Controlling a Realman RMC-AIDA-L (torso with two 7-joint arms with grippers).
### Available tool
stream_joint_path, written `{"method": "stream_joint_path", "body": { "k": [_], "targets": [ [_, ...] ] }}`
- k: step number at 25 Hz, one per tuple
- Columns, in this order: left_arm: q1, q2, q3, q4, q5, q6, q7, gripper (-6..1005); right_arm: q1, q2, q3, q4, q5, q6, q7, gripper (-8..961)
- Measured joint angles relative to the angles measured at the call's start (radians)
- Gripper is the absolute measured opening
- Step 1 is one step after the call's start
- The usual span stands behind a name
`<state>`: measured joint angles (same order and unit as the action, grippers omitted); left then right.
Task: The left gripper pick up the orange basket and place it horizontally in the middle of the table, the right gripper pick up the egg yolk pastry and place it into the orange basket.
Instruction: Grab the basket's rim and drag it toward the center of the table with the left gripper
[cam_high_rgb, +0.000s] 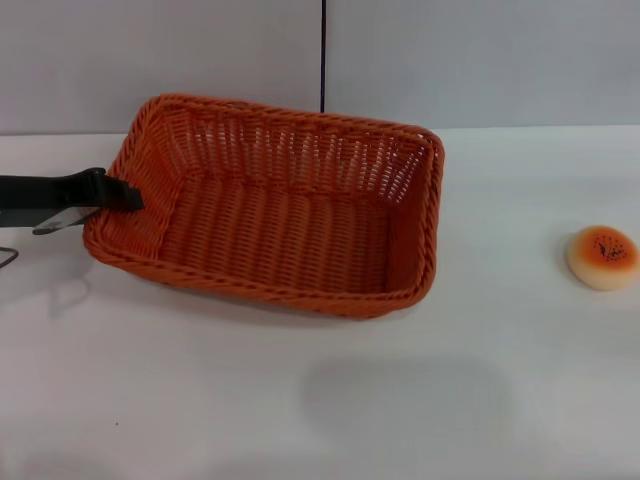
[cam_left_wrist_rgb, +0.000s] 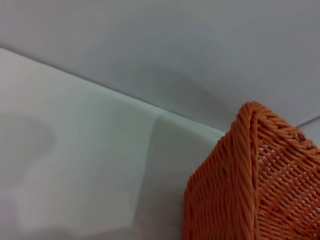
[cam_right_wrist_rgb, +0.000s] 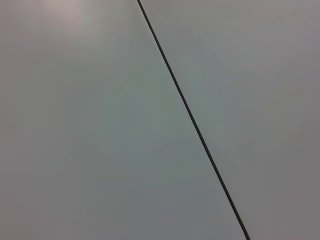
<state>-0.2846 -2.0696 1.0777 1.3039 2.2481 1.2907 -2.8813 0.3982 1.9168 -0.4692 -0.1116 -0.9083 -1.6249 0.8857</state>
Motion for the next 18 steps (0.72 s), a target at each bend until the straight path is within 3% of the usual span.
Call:
{"method": "stream_joint_path", "body": {
  "k": [11,18],
  "targets": [
    [0.035,0.000,0.009,0.053,-0.077,0.085,0.001,206,0.028,-0.015,-0.010,0.015,0.000,0.002,0.001,525],
    [0.107,-0.002,0.019,0.083,-0.140,0.110,0.001,204,0.033,-0.016,-0.012,0.023,0.000,0.002,0.001,523]
  ]
}}
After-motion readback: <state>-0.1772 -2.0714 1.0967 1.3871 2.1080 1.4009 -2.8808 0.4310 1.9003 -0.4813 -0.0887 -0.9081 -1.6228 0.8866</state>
